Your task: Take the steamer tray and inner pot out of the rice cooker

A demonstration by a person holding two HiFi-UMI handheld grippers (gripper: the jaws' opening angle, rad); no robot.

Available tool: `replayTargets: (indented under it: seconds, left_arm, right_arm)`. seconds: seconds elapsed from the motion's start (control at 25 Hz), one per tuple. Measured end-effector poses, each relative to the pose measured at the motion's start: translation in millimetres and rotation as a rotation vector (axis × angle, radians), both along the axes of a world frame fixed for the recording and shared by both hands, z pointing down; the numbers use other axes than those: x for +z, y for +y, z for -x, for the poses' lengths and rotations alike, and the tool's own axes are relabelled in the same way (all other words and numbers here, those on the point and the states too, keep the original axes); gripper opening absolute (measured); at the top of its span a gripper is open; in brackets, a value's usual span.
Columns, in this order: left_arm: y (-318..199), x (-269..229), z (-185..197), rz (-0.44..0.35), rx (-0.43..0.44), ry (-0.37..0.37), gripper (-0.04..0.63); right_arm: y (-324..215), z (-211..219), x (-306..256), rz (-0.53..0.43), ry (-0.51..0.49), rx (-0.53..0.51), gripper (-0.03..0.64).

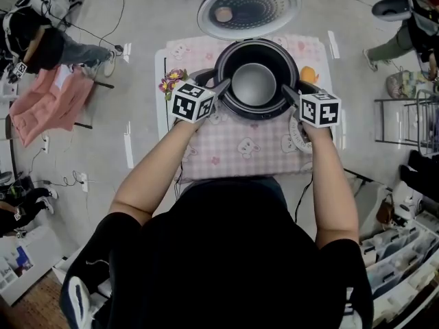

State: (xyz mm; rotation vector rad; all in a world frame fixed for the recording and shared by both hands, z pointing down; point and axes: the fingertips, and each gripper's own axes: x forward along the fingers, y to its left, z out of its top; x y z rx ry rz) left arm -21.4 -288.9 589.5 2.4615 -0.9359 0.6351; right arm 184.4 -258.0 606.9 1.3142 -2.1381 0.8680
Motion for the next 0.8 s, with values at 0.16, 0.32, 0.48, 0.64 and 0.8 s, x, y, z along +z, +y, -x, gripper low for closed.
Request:
replayTargets:
  seconds: [0.16, 0.32, 0.48, 0.64, 0.8]
  left_arm:
    - [-6.3, 0.7, -2.7, 0.007, -0.019, 0.005, 0.202]
    - [-8.7, -1.2, -4.7, 0.017, -0.04, 0.03, 0.204]
    - [-12.6, -2.3, -7.7, 0.063, -0.093, 0.11, 0.202]
    - [-17.6, -5.8, -6.6, 0.116, -0.148, 0.2, 0.202]
    - [-21.3, -8.6, -2.3, 0.191, -0.219, 0.318, 0.196]
  right_arm:
    - [-2.6, 0.3, 1.4, -0.003, -0.002, 0.022, 0.187]
    - [-4.0, -2.3, -1.1, -0.003, -0.041, 0.088, 0.17]
    - [-8.5, -6.5, -2.7, 0.008, -0.109, 0.174, 0.149]
    - [-10.9, -8.5, -6.1, 0.037, -0.244, 0.254, 0.134]
    - [-11.6, -10.2, -11.9, 0.053, -0.387, 0.316, 0.104]
